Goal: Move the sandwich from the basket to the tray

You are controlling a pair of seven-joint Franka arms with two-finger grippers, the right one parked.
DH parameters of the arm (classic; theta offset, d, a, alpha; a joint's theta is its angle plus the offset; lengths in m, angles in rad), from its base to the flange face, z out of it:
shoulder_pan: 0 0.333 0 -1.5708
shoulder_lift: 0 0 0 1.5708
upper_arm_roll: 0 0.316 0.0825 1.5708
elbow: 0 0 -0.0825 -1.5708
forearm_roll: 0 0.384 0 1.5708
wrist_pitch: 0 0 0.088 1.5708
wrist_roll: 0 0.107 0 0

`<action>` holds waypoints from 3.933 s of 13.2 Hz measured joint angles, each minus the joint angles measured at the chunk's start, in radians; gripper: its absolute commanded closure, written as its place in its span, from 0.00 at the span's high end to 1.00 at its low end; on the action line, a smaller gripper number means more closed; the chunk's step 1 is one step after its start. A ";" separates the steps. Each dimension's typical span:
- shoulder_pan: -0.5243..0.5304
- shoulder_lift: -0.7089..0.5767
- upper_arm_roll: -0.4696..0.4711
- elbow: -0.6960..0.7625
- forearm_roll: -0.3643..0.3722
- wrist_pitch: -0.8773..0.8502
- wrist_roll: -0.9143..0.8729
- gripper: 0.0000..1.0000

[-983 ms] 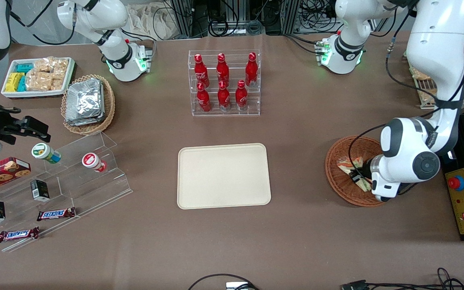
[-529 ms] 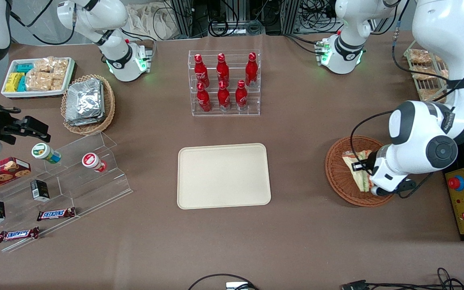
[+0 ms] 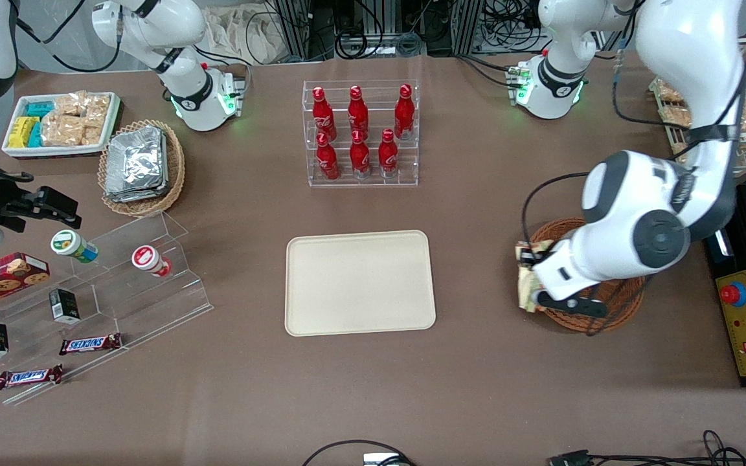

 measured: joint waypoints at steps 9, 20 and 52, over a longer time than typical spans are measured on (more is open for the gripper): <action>-0.245 0.240 -0.003 0.190 0.003 0.058 -0.318 0.00; -0.345 0.421 -0.002 0.196 0.161 0.210 -0.450 0.10; 0.143 -0.332 0.016 -0.049 0.093 -0.342 -0.016 1.00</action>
